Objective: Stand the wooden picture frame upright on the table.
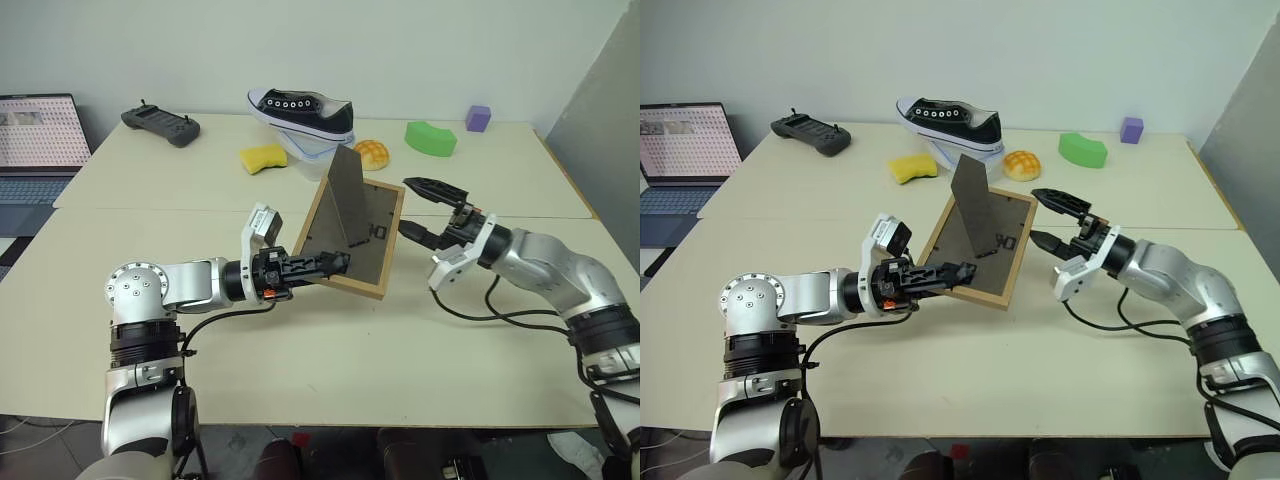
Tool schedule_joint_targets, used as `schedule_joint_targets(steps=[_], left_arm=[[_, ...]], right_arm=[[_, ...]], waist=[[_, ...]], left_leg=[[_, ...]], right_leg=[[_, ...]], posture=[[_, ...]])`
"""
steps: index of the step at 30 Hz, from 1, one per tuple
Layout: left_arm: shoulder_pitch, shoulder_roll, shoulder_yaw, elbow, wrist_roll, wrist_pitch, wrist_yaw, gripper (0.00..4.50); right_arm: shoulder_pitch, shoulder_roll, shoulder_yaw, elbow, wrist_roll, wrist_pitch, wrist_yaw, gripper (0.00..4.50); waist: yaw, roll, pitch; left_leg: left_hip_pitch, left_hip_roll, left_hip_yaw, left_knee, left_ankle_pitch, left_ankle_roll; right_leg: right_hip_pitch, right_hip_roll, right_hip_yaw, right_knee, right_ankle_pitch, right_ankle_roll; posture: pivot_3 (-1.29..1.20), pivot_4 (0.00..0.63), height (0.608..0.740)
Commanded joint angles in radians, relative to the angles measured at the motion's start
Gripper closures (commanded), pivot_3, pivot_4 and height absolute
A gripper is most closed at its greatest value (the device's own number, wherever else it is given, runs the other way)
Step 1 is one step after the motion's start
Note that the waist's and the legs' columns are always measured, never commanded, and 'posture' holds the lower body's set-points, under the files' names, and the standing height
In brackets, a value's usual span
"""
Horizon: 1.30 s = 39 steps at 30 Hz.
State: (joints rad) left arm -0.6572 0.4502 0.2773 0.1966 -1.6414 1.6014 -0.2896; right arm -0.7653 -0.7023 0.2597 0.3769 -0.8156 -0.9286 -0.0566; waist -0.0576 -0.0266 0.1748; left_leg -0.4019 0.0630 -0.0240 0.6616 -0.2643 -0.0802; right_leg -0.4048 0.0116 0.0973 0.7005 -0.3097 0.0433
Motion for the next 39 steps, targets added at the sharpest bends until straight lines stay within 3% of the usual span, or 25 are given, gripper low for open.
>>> schedule_joint_targets(steps=[1,3,4,6,18,20,22,29,35,39], left_arm=[[0.035,0.047,-0.081,-0.070,-0.191,-0.077,0.082,3.08],[0.056,0.071,-0.127,-0.085,-0.270,-0.127,0.128,3.08],[0.065,0.086,-0.149,-0.095,-0.303,-0.151,0.146,3.08],[0.081,0.107,-0.171,-0.118,-0.328,-0.182,0.156,3.08],[0.099,0.150,-0.216,-0.172,-0.331,-0.272,0.149,3.08],[0.107,0.151,-0.222,-0.197,-0.323,-0.298,0.165,3.08],[0.122,0.159,-0.220,-0.221,-0.317,-0.311,0.154,2.43],[0.086,0.204,-0.144,-0.182,-0.331,-0.399,0.178,1.20],[0.143,0.283,-0.050,-0.287,-0.331,-0.438,0.197,0.05],[0.197,0.334,0.016,-0.374,-0.274,-0.511,0.233,0.00]], right_arm=[[-0.058,0.011,0.042,0.062,-0.063,-0.031,-0.069,0.02],[-0.068,0.014,0.045,0.080,-0.051,-0.048,-0.086,0.02],[-0.074,0.014,0.045,0.086,-0.040,-0.058,-0.089,0.30],[-0.077,0.011,0.043,0.083,-0.025,-0.067,-0.085,0.46],[-0.045,-0.004,0.022,0.046,0.024,-0.119,-0.087,3.18],[-0.052,-0.002,0.025,0.056,0.026,-0.117,-0.084,3.20],[-0.059,-0.003,0.024,0.065,0.031,-0.120,-0.084,3.20],[-0.073,-0.015,0.025,0.125,0.073,-0.151,-0.062,3.21],[-0.074,-0.012,0.039,0.202,0.138,-0.199,-0.022,3.21],[-0.075,0.039,0.064,0.289,0.373,-0.170,0.156,3.21]], waist=[[0.002,0.000,0.000],[0.008,0.000,0.000],[0.009,0.000,0.000],[0.010,0.000,0.000],[0.007,0.000,0.000],[0.007,0.000,0.000],[0.006,0.000,0.000],[0.006,0.000,0.000],[0.002,0.000,0.000],[0.000,0.000,0.000]], left_leg=[[0.000,0.000,0.000,0.000,0.000,0.000],[0.000,0.000,0.000,0.000,0.000,0.000],[0.000,-0.001,0.000,0.000,0.000,0.000],[0.000,-0.001,0.000,0.000,0.000,0.000],[0.000,-0.001,0.000,0.001,0.000,0.000],[0.000,-0.001,0.000,0.001,0.000,0.000],[0.000,-0.001,0.000,0.001,0.000,0.000],[0.000,-0.001,0.000,0.001,0.000,0.000],[0.000,-0.001,0.001,0.000,0.000,0.000],[0.000,0.000,0.000,0.000,0.000,0.000]], right_leg=[[0.000,0.000,0.000,0.000,0.000,0.000],[0.001,-0.001,-0.001,0.000,0.000,0.000],[0.001,-0.002,-0.001,0.000,0.000,0.000],[0.001,-0.002,-0.001,0.000,0.000,0.000],[0.001,-0.002,-0.001,0.000,0.000,0.000],[0.001,-0.002,0.000,0.000,0.000,0.000],[0.001,-0.002,0.000,0.000,0.000,0.000],[0.001,-0.001,0.000,0.000,0.000,0.000],[0.001,-0.001,0.000,0.000,0.000,0.000],[0.001,-0.001,-0.001,0.000,0.000,0.000]], posture=[[0.00,0.150,0.740],[0.00,0.150,0.740],[0.00,0.150,0.740],[0.00,0.150,0.740],[0.00,0.150,0.740],[0.00,0.150,0.740],[0.00,0.150,0.740],[0.00,0.150,0.740],[0.00,0.150,0.740],[0.00,0.150,0.740]])
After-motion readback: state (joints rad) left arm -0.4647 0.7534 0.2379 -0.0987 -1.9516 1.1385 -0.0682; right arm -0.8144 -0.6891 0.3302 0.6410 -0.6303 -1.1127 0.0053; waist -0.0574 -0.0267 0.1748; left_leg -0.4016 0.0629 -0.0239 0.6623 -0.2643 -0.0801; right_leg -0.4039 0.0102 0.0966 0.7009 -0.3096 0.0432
